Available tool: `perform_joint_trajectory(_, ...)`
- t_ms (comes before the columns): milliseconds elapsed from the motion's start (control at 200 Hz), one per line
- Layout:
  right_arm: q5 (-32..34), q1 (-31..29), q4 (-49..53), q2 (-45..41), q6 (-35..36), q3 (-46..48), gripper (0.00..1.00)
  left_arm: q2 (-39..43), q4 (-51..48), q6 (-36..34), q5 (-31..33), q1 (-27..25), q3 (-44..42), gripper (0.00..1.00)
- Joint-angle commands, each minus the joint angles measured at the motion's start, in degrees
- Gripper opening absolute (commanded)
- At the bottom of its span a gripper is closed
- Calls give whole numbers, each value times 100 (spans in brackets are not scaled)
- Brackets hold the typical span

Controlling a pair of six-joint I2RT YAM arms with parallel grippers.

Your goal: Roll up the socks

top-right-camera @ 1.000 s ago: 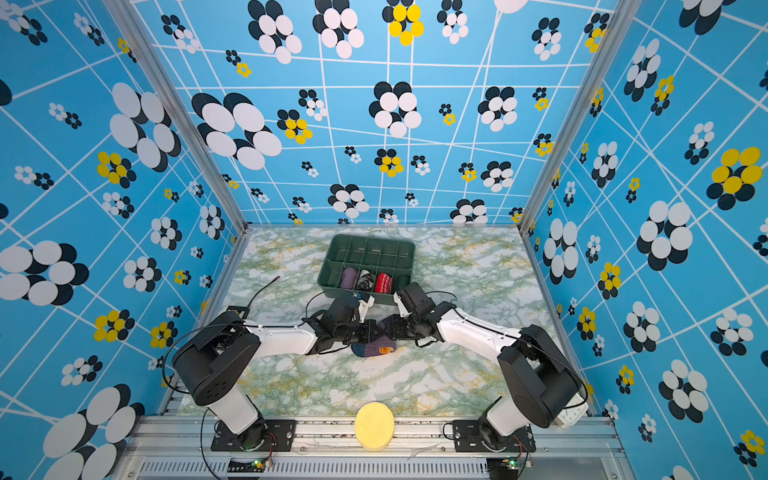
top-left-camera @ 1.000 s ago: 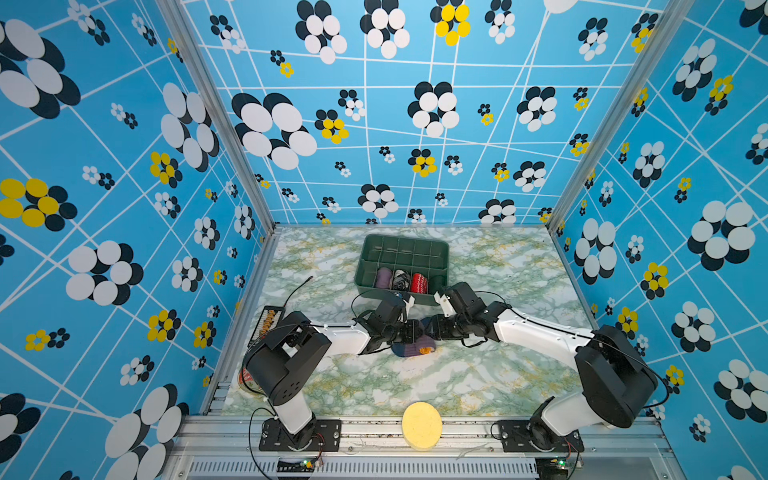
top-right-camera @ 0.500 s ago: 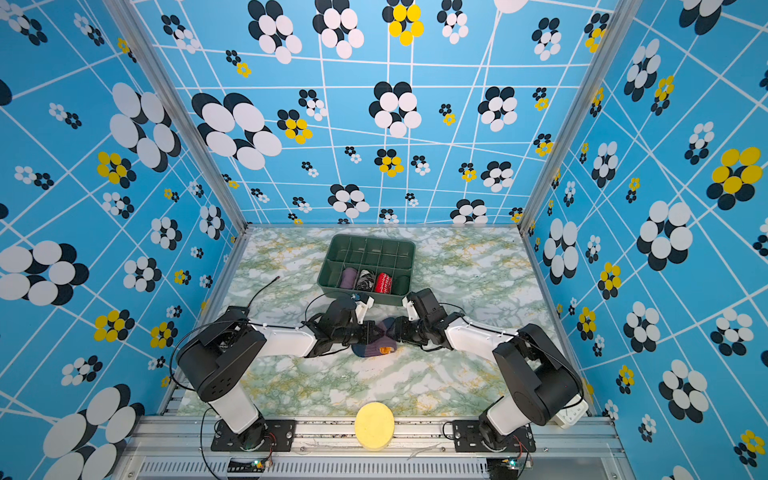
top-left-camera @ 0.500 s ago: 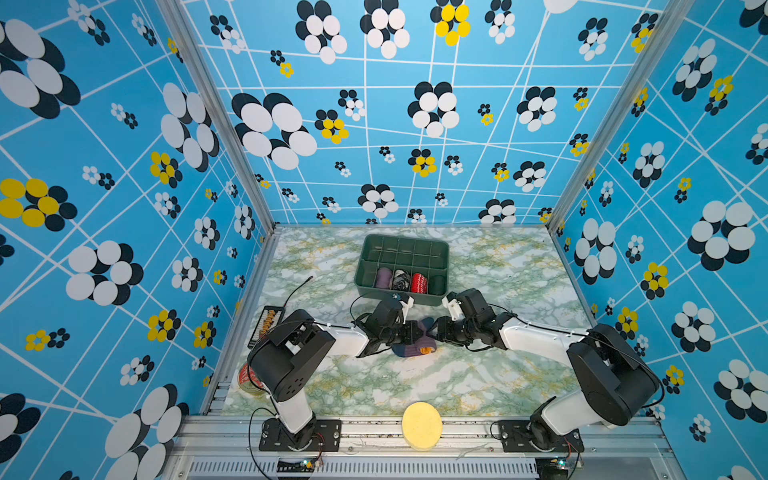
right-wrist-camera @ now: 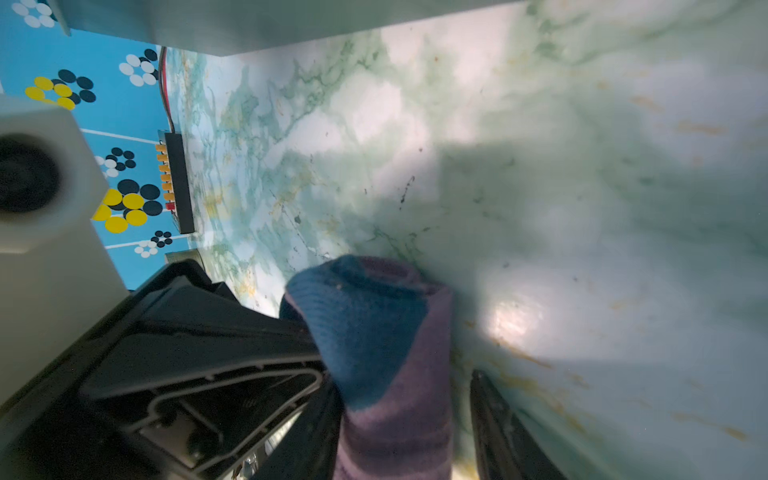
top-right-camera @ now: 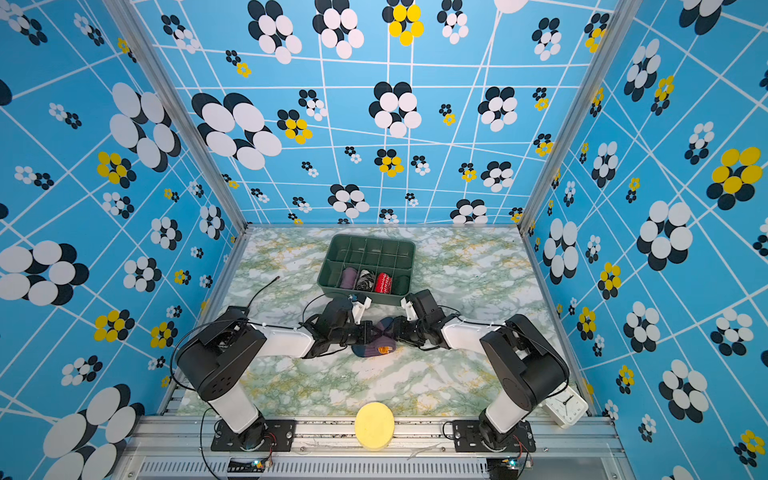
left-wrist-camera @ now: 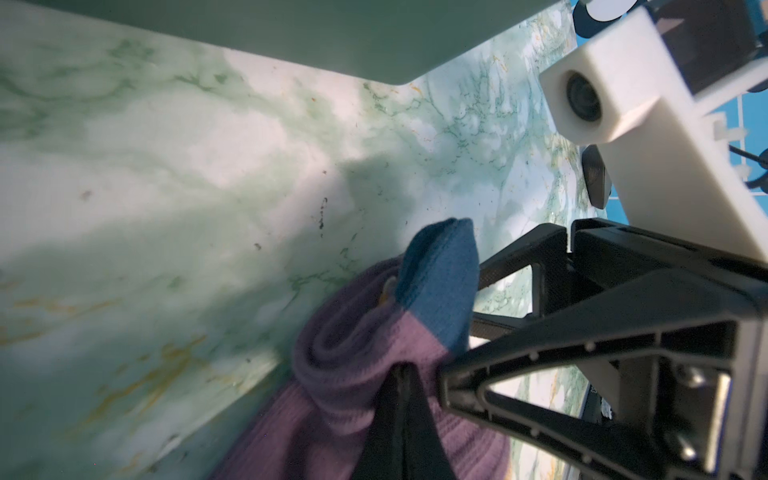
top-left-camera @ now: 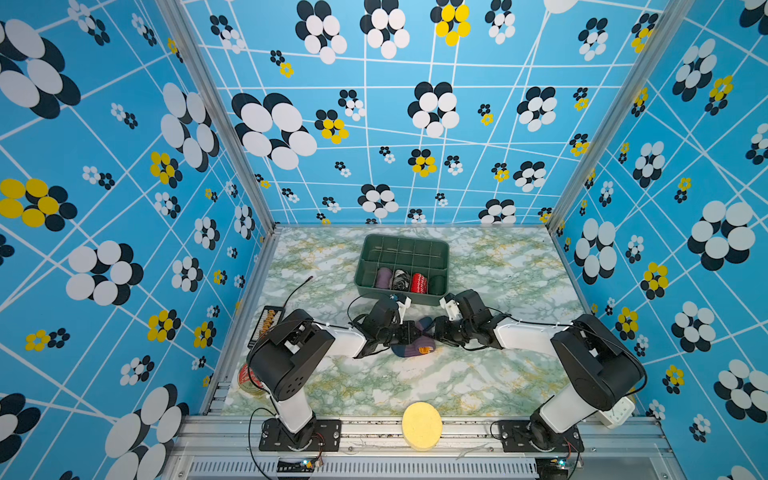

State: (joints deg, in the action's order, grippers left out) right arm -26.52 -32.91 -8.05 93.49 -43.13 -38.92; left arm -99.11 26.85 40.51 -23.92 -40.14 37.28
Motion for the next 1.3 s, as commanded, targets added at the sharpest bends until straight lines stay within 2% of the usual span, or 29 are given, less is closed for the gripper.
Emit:
perform_joint_trajectory(0, -125, 30, -170, 130, -96, 68, 52, -179, -725, -35, 160, 68, -248, 0)
perform_joint_trajectory(310, -37, 8, -16, 116, -28, 90, 51, -196, -672, -8, 160, 68, -251, 0)
perform_joint_trajectory(515, -72, -49, -217, 154, -146, 155, 46, -180, -681, -8, 160, 68, -258, 0)
perform_joint_trajectory(815, -1, -107, -262, 27, -108, 188, 26, -214, -638, -6, 151, 78, -274, 0)
perform_joint_trajectory(1125, 947, -656, 1272, -132, 646, -609, 4, -115, -743, -34, 160, 77, -242, 0)
perform_joint_trajectory(1219, 1318, -848, 1881, -55, 842, -943, 2, 56, -892, -64, 218, 77, -235, 0)
perform_joint_trajectory(1294, 1576, -981, 2256, 3, 958, -1158, 2, 272, -1084, -115, 302, 87, -226, 5)
